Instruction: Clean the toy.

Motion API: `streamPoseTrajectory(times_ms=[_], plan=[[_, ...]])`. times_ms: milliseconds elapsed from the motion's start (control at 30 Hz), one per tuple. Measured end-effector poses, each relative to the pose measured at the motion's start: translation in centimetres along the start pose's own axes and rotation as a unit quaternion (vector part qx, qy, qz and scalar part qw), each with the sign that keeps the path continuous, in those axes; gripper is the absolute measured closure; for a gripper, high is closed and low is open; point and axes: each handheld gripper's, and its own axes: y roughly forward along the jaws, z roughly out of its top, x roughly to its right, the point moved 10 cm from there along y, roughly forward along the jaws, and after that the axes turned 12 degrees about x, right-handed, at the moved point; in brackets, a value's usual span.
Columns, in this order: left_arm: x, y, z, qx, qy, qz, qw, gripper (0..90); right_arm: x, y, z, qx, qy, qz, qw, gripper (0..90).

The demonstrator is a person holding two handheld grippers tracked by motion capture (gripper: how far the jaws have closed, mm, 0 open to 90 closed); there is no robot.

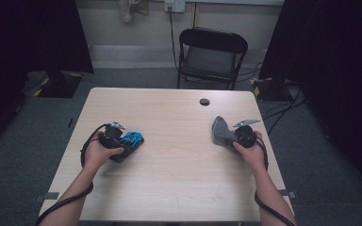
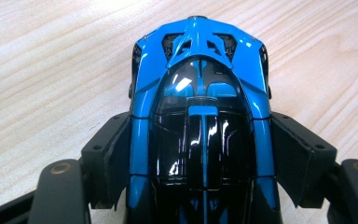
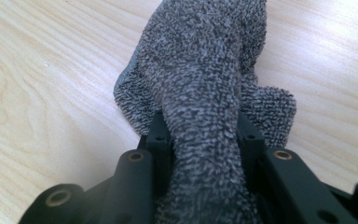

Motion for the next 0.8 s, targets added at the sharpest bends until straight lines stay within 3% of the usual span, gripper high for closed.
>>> streamPoseTrajectory(times_ms=[200, 500, 800], plan=[[0.05, 0.23, 0.15, 0.007, 0.0, 0.003, 1.0, 27.6, -0.03, 0.09, -0.1, 0.003, 0.003, -0.002, 1.0, 60.0], [0.13, 0.48, 0.19, 0.012, 0.018, 0.007, 0.9997, 26.8, -0.15, 0.05, -0.14, 0.007, 0.005, -0.003, 1.0, 50.3], [0.09, 0.65, 0.24, 0.019, 0.0, 0.003, 0.9998, 24.3, -0.22, -0.43, -0.12, 0.011, 0.01, -0.003, 0.9999, 39.3]])
